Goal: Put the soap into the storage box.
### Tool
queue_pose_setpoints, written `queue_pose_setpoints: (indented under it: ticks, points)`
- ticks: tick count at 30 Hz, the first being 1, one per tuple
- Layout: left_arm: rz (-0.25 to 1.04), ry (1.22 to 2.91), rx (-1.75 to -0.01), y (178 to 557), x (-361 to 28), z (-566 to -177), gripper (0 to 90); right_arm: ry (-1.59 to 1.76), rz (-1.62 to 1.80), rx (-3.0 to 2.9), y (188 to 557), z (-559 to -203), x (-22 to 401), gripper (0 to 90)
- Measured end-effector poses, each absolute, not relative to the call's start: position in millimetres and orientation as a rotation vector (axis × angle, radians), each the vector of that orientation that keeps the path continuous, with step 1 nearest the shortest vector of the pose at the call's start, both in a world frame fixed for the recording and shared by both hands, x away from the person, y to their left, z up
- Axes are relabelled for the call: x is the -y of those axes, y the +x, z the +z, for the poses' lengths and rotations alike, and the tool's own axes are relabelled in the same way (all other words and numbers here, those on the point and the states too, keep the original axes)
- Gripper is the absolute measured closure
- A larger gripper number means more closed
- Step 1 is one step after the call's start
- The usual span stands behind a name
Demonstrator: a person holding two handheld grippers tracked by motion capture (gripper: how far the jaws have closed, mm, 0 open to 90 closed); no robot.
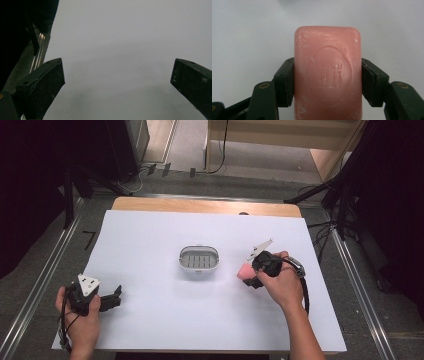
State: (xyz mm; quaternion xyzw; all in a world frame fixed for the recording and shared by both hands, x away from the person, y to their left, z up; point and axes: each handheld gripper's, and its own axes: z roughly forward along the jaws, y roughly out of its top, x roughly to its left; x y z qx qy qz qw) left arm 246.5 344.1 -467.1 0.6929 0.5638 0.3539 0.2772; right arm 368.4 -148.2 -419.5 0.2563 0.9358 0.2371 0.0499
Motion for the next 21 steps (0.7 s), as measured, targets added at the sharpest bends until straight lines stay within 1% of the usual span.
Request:
queue_pose_setpoints:
  ticks: [10, 21]
  points:
    - [0.950, 1.858, -1.516, 246.4, -344.3, -467.0, 0.0, 0.695, 0.746, -2.874, 377.6, -404.9, 134.0, 38.7]
    - [0.946, 1.857, -1.515, 246.3, -344.8, -466.9, 0.0, 0.636, 0.748, -2.885, 383.0, -396.3, 118.8, 38.7]
